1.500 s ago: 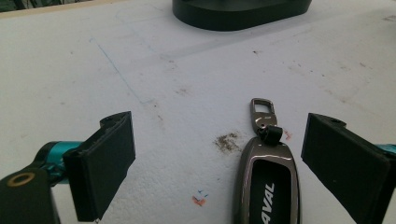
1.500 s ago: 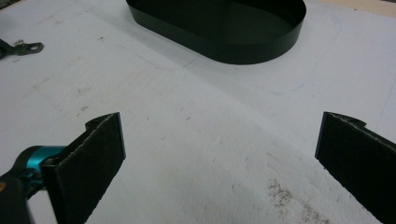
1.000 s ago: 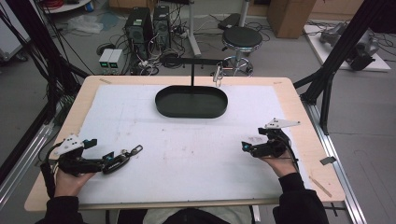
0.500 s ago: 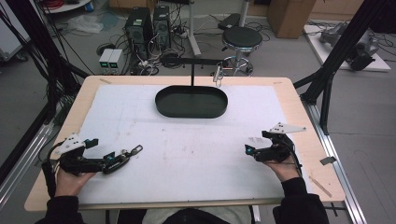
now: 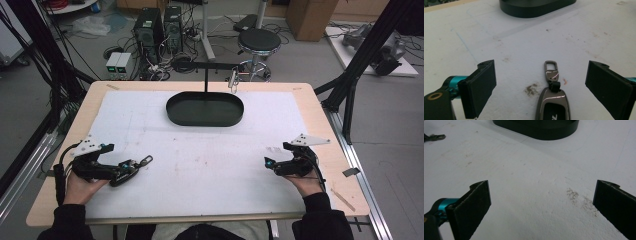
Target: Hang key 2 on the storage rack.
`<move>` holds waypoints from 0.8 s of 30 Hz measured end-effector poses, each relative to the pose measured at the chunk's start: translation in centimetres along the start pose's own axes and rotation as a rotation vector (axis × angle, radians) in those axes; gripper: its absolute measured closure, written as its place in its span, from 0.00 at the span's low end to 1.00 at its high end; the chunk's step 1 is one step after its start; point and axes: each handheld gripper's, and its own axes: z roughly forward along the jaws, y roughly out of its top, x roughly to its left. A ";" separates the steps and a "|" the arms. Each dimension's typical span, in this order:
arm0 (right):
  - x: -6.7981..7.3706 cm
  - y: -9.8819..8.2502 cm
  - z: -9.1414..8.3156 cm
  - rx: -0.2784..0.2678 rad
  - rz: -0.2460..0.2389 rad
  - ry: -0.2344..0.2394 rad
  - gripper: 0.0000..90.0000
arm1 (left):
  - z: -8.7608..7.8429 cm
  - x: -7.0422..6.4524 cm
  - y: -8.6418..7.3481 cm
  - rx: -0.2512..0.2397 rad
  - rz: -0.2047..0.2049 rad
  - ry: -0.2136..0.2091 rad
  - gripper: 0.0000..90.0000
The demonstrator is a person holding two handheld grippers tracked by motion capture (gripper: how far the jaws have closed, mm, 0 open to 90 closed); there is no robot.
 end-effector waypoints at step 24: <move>-0.3 -1.0 0.4 0.034 0.012 0.007 0.01 | 5.2 -1.5 0.8 0.344 0.079 -0.071 0.21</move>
